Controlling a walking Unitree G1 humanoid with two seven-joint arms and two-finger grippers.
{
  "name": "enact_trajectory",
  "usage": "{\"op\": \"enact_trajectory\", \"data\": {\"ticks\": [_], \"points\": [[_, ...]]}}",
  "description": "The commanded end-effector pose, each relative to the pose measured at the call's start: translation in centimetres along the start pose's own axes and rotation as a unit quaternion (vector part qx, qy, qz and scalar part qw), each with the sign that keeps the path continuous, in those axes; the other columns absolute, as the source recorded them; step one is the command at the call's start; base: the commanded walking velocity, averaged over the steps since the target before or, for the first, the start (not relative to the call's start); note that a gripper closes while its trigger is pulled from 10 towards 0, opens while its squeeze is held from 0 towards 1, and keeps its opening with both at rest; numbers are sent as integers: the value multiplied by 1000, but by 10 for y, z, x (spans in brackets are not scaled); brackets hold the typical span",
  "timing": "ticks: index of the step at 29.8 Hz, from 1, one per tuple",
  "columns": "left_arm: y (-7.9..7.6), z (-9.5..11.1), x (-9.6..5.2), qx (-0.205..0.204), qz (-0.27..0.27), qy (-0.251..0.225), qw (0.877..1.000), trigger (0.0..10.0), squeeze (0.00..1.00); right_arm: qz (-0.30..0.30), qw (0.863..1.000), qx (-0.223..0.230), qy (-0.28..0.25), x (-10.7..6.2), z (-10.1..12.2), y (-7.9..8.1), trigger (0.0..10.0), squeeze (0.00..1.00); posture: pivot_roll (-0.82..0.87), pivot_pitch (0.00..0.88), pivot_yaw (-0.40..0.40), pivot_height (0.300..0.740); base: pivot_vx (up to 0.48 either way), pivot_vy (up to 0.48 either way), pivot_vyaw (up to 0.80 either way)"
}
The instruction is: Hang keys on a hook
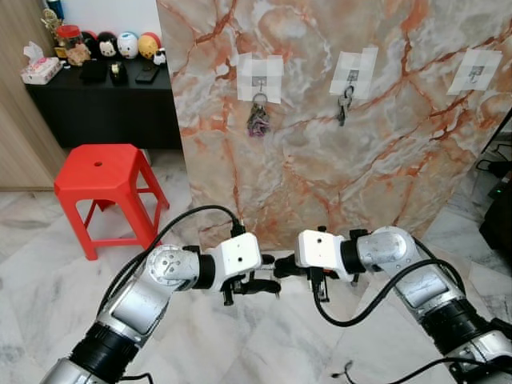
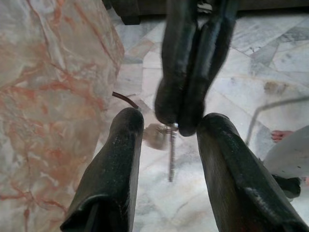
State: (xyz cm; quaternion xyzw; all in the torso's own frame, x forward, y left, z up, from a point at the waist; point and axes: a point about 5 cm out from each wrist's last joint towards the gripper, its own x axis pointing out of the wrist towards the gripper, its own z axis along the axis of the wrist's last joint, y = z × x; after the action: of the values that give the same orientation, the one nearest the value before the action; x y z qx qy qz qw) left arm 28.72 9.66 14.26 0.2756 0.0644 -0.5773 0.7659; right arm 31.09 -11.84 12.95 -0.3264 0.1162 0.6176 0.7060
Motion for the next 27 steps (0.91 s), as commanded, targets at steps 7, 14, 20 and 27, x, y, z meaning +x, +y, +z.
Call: {"op": "enact_trajectory", "data": {"ticks": [7,14,20,27], "points": [[0,-4,-7,-3,-21,27,999,7294,0,3,999,-23,24,-1,-3,5,10000,0,132,52,-80,740,0,0,0],[-8,-15,-10,-7,-55,66,996,8431,0,2,999,-27,22,0,-2,7,10000,0,134,53,-75,740,0,0,0],[-9,-16,-9,-13,-58,67,996,9255,0,5,999,-34,19,1,1,8,10000,0,135,57,-76,740,0,0,0],[-9,-16,-5,-19,-61,67,996,9098,0,6,999,-36,20,3,1,9,10000,0,133,60,-75,740,0,0,0]]}}
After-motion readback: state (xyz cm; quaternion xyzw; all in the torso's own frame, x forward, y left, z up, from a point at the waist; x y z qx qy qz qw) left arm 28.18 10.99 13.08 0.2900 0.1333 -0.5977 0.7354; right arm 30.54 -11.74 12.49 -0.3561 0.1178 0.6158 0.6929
